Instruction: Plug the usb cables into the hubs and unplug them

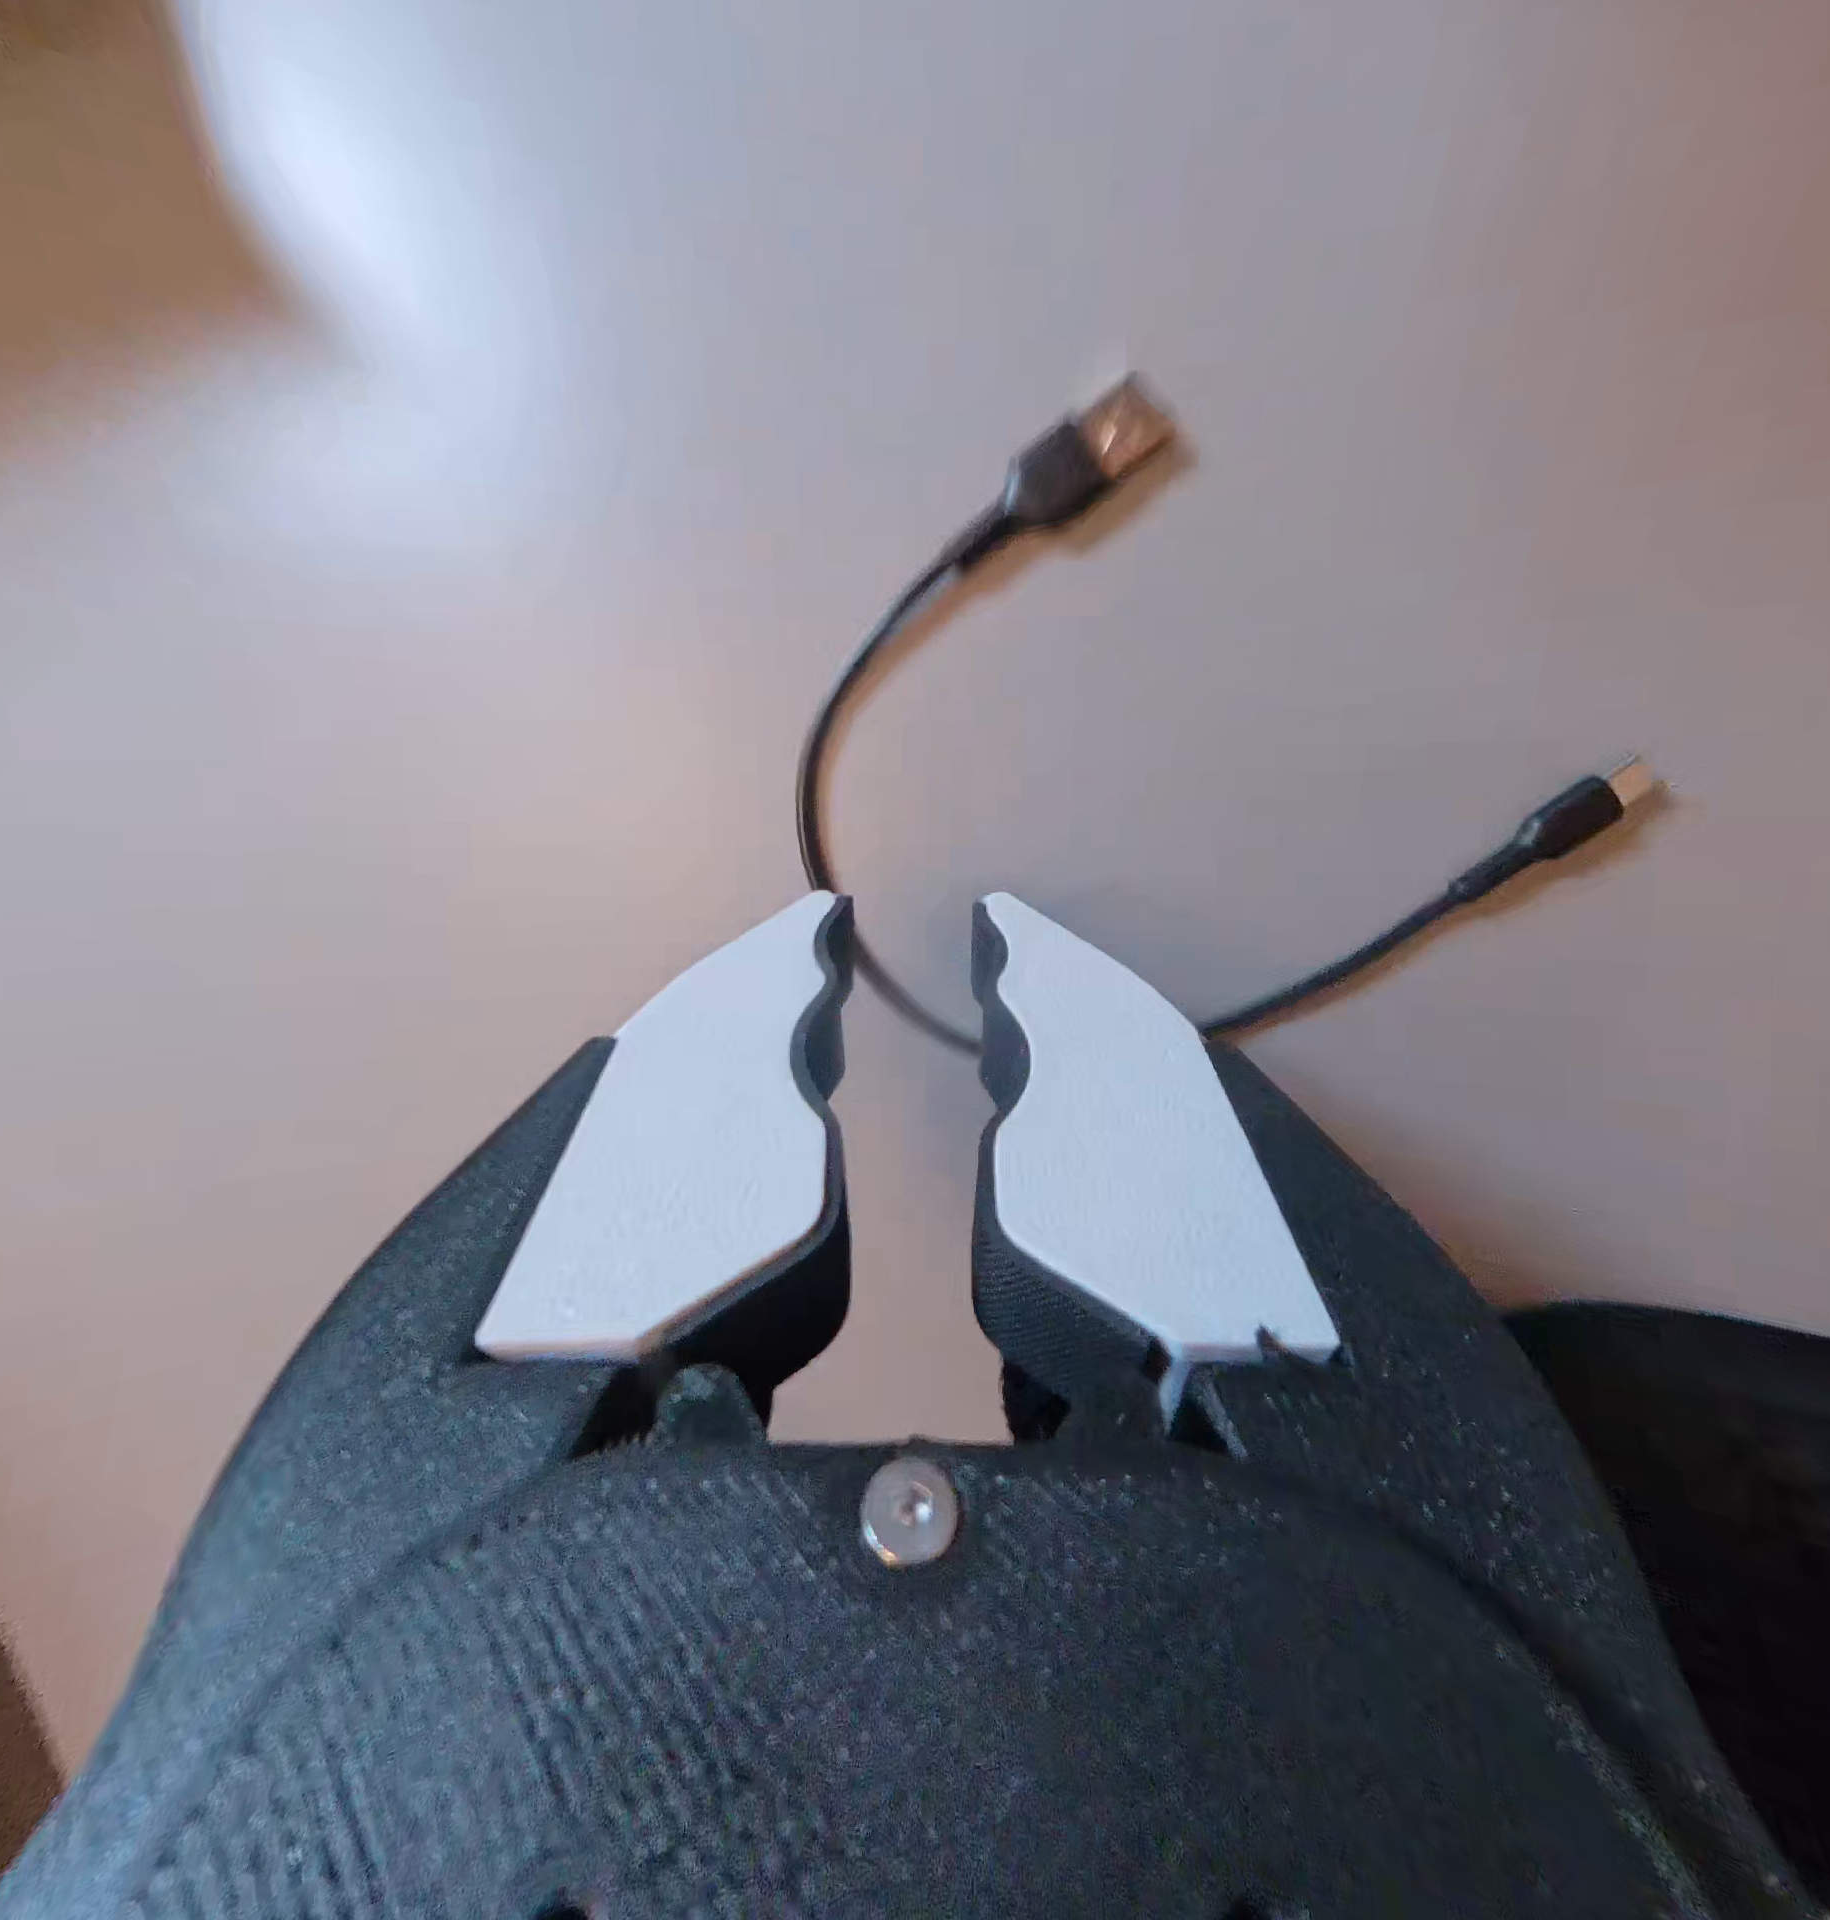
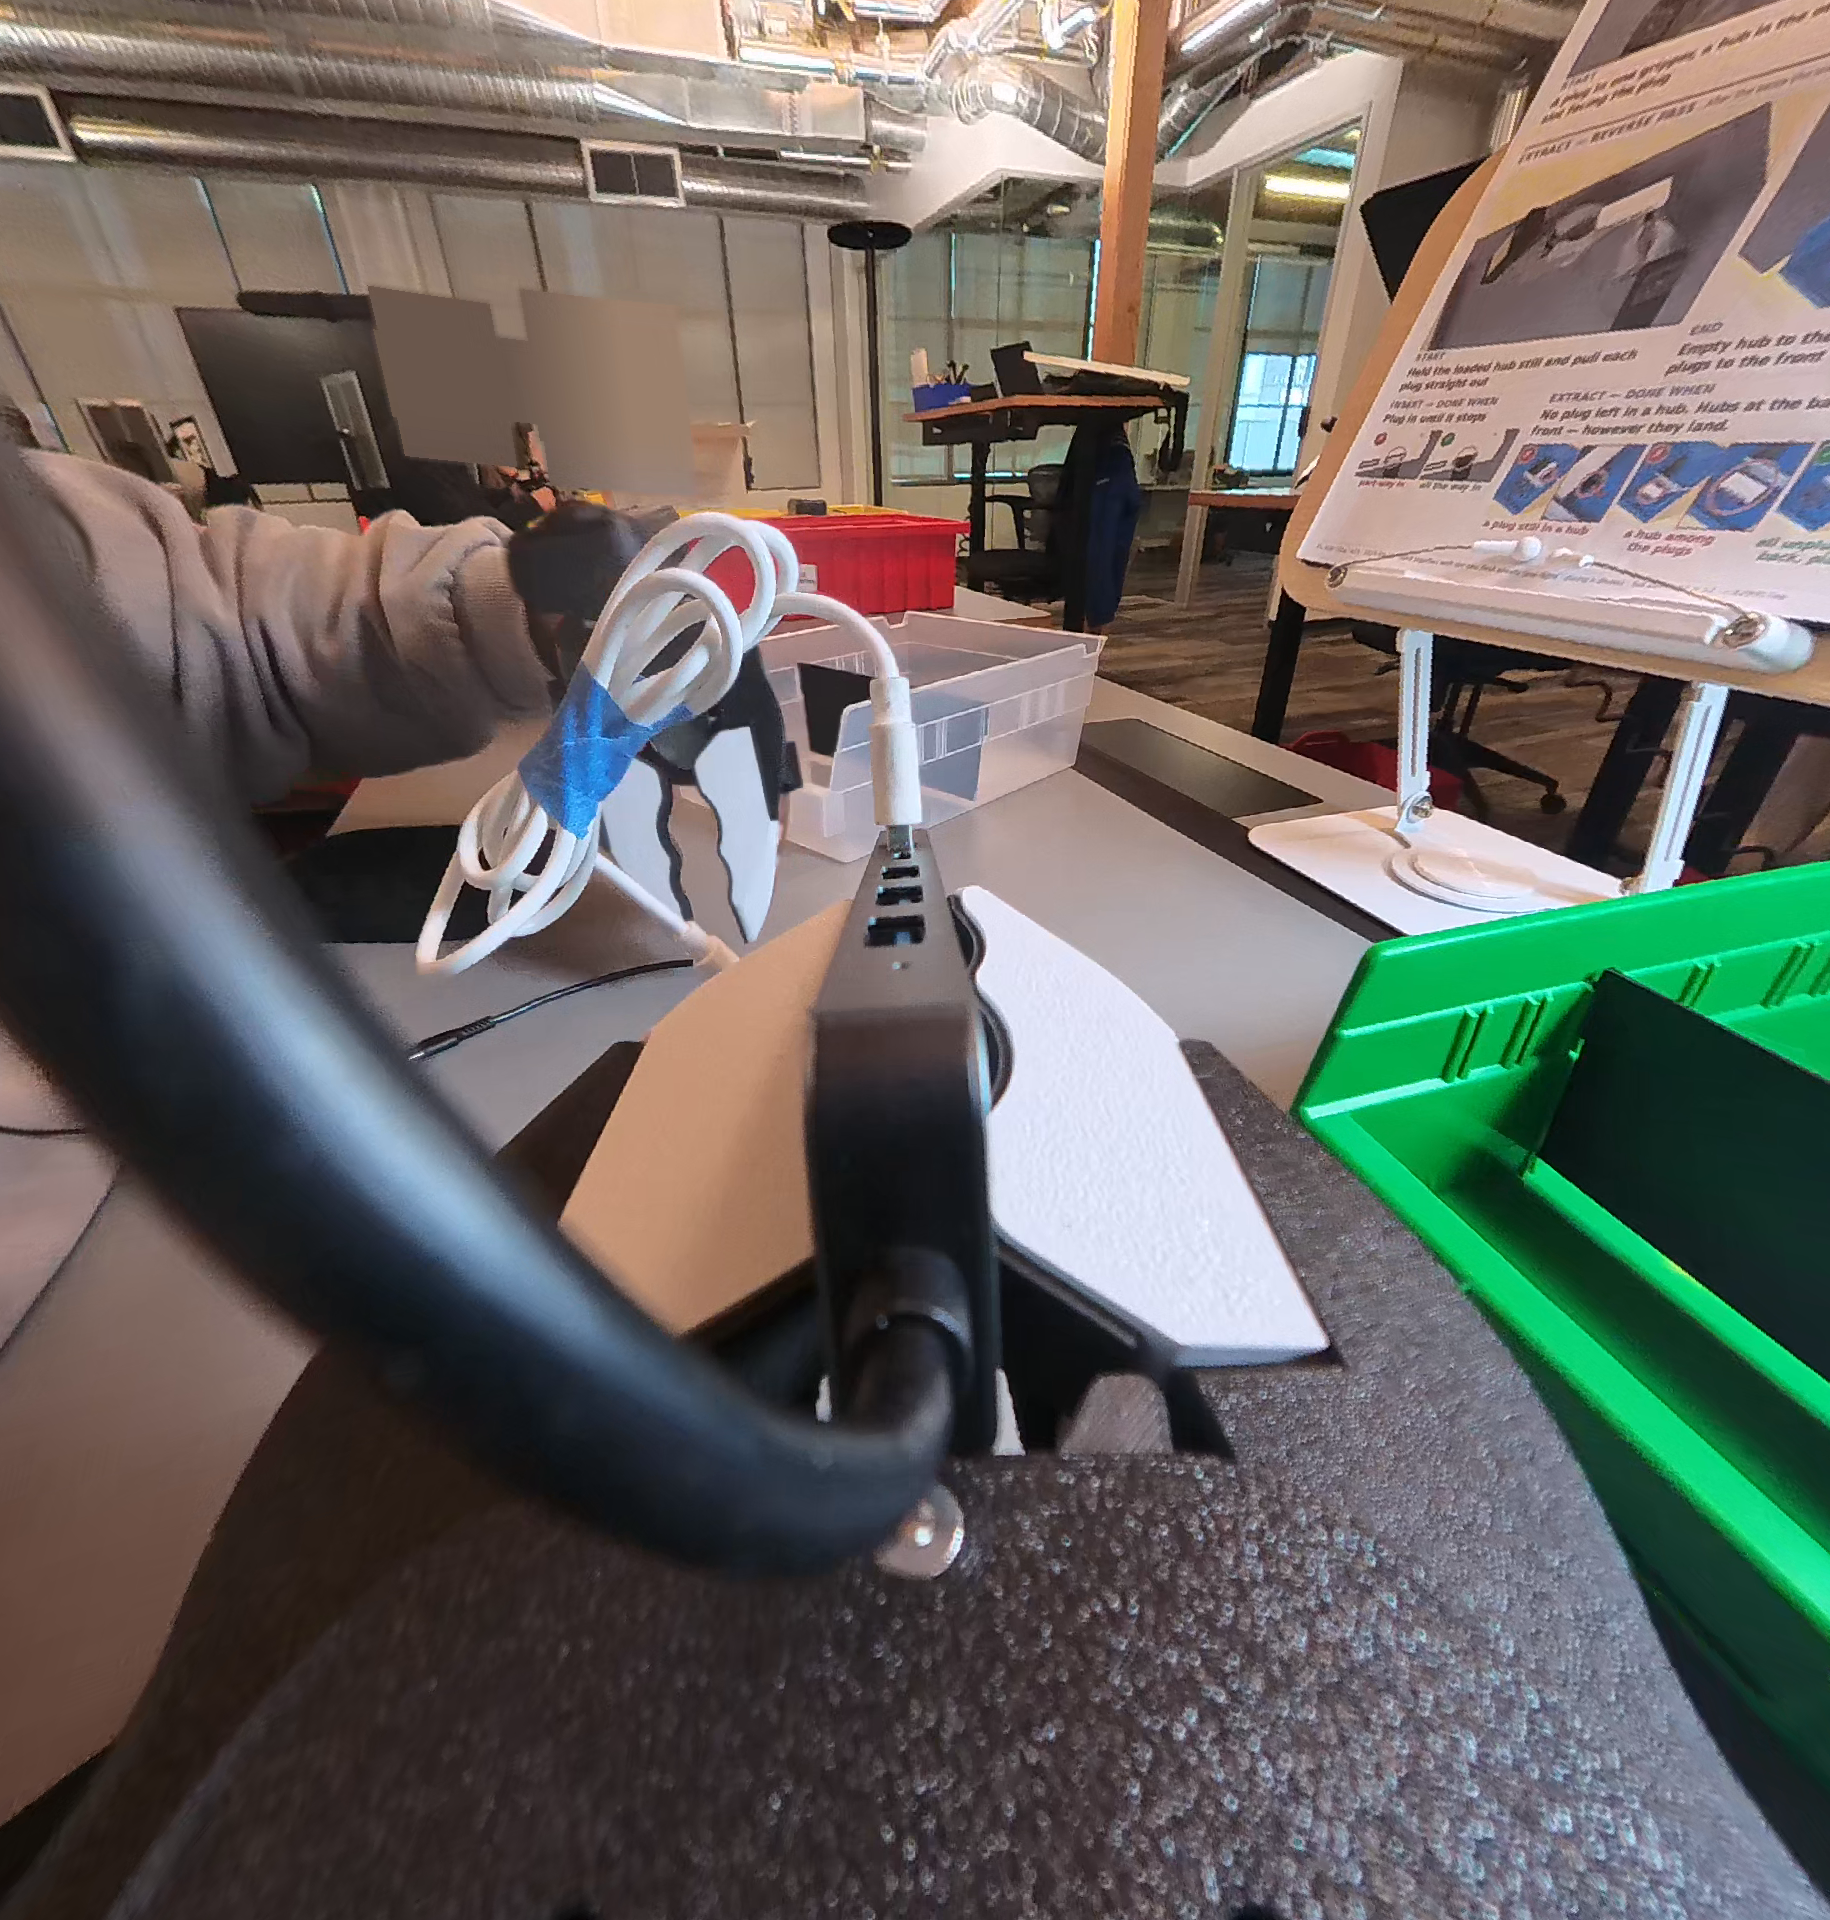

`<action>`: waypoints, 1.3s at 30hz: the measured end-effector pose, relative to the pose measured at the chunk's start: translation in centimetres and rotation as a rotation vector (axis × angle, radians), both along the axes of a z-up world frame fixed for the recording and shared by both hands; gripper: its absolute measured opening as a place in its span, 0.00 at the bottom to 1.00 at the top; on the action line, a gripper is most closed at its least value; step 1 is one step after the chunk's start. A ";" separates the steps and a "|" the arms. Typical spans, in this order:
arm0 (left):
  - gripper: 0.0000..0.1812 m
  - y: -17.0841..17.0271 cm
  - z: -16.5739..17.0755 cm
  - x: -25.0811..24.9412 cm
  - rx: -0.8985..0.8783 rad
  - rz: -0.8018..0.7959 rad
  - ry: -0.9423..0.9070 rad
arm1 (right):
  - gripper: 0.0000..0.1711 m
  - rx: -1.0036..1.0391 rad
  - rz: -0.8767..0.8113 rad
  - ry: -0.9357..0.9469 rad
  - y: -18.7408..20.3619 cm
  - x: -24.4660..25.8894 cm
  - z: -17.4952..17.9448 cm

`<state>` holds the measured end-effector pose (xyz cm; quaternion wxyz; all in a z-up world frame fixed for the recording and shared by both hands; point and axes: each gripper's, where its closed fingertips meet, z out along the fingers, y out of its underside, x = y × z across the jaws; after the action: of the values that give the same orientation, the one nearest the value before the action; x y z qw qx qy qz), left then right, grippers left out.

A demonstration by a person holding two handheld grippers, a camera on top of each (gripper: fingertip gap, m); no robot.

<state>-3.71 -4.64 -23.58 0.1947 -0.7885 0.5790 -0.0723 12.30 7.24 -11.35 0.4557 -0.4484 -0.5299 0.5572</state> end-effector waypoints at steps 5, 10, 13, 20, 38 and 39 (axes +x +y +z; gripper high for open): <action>0.14 1.2 -1.0 5.7 0.008 -0.262 -0.068 | 0.07 0.010 0.025 0.009 -0.7 0.0 -0.2; 0.14 1.2 -3.1 5.9 -0.140 -0.401 0.000 | 0.07 0.019 0.078 0.030 -1.6 0.2 0.1; 0.12 0.8 -3.0 6.5 -0.158 -0.427 -0.072 | 0.10 0.060 0.049 0.015 -1.5 -0.1 -0.1; 0.12 0.4 -3.0 7.3 -0.107 -0.387 -0.211 | 0.10 0.195 -0.028 -0.041 -1.9 -1.3 -0.9; 0.06 5.2 12.8 3.6 0.305 0.186 -0.570 | 0.09 0.696 -0.355 -0.104 -0.9 -3.7 -2.3; 0.06 4.8 13.6 4.4 0.306 0.168 -0.554 | 0.09 0.751 -0.378 -0.115 -0.9 -3.9 -2.3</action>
<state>0.64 0.15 -9.97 0.4663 -0.7454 0.4410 -0.1802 8.37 6.34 -13.70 0.6514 -0.3707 -0.6291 0.2061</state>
